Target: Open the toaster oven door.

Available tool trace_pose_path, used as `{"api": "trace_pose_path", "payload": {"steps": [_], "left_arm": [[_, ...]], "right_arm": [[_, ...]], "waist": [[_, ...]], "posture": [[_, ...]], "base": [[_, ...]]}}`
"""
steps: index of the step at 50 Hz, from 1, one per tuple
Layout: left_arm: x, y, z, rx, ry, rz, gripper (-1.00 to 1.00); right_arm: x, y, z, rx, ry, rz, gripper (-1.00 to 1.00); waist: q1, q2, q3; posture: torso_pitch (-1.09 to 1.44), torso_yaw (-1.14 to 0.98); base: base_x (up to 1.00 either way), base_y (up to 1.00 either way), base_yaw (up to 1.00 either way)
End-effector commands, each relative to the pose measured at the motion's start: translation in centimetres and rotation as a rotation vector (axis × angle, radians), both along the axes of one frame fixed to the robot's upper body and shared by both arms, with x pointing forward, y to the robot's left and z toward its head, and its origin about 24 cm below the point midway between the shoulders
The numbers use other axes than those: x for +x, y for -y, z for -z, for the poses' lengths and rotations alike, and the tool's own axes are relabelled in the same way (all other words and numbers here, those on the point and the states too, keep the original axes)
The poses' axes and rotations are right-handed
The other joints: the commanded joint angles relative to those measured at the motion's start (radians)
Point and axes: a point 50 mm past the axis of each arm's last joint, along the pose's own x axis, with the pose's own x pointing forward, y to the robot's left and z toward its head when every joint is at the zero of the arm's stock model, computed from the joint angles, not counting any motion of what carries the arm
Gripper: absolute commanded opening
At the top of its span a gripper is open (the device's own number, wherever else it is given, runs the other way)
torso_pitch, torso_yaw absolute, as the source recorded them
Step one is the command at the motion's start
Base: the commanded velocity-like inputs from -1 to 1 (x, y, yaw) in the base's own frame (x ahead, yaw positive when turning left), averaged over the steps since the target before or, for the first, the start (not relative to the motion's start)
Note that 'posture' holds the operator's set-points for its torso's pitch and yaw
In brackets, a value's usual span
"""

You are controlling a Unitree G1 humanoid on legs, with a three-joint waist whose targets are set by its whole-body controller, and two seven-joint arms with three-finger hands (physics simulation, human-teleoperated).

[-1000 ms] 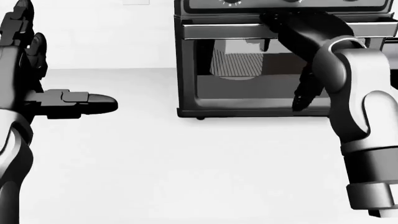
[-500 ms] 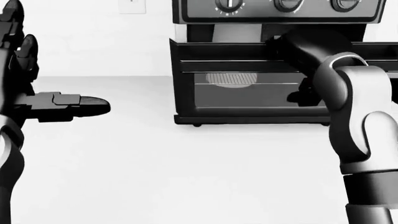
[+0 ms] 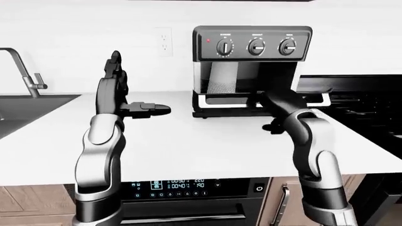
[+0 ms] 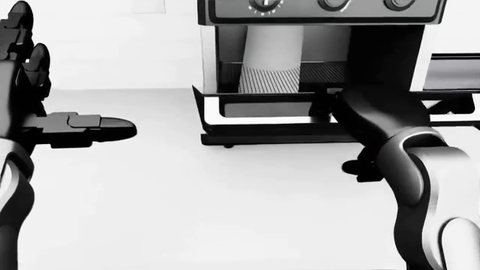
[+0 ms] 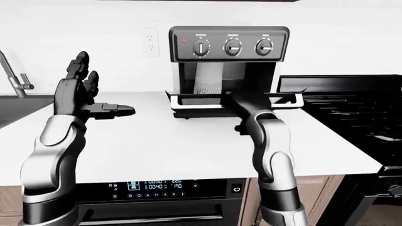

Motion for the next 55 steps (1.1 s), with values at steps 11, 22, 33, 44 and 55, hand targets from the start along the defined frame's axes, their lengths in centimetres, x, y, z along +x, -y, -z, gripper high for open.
{"api": "trace_pose_path", "payload": {"steps": [11, 22, 33, 44, 55], "left_arm": [[-0.1, 0.2, -2.1, 0.012, 0.089, 0.007, 1.00], [-0.2, 0.1, -1.7, 0.013, 0.084, 0.006, 1.00], [-0.3, 0.0, -1.6, 0.010, 0.085, 0.003, 1.00], [-0.3, 0.1, -1.6, 0.008, 0.084, 0.004, 1.00], [-0.1, 0.1, -1.6, 0.009, 0.083, 0.007, 1.00]], "right_arm": [[-0.8, -0.1, 2.8, 0.052, -0.185, -0.016, 0.16], [-1.5, -0.6, 3.3, 0.062, -0.211, -0.035, 0.44], [-3.2, -0.9, 4.2, 0.077, -0.250, -0.053, 0.62], [-4.2, -1.2, 5.3, 0.086, -0.281, -0.064, 0.85], [-4.7, -1.4, 5.5, 0.087, -0.296, -0.073, 1.00]], "waist": [[-0.004, 0.011, 0.011], [-0.012, 0.017, 0.018], [-0.013, 0.022, 0.033], [-0.009, 0.023, 0.042], [-0.018, 0.066, 0.047]], "posture": [[-0.46, 0.00], [-0.46, 0.00], [-0.46, 0.00], [-0.46, 0.00], [-0.46, 0.00]], "base": [[0.00, 0.00, 0.00], [0.00, 0.00, 0.00], [0.00, 0.00, 0.00], [0.00, 0.00, 0.00], [0.00, 0.00, 0.00]]}}
